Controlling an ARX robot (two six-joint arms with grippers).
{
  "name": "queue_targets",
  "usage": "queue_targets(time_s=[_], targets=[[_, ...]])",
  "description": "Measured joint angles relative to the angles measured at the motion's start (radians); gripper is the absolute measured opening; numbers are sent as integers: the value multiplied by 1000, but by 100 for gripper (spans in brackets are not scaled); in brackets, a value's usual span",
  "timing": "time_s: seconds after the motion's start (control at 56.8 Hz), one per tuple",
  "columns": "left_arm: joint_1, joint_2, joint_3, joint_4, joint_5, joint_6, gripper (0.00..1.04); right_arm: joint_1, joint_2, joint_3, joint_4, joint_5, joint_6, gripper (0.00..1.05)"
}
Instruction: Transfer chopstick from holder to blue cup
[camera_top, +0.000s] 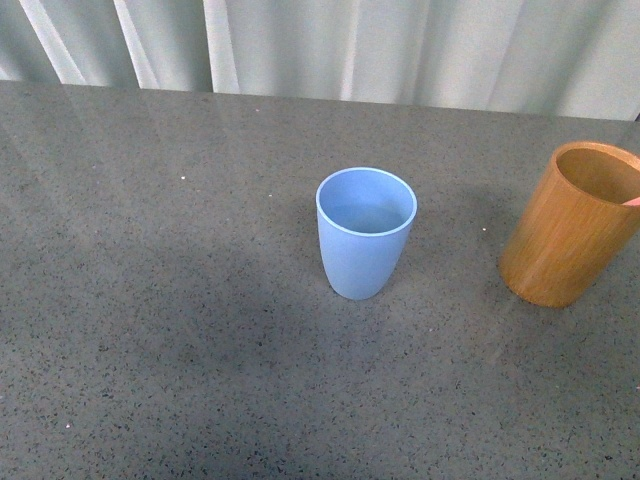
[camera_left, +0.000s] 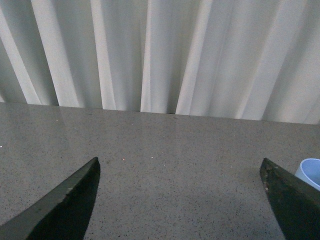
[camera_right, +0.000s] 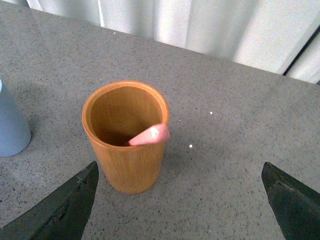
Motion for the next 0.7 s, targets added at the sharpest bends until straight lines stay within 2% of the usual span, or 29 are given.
queue_targets(time_s=[0.194,0.246,0.457,0.704], targets=[[0,0,0,0,0,0,98,24,124,31,86,-33,-8,95],[0,0,0,0,0,0,98,31,155,37,111,-37,-6,92],[0,0,0,0,0,0,98,51,256,76,206,-57,19,56],[0,0,0,0,0,0,98,63,278,93,216,-73,40,15]])
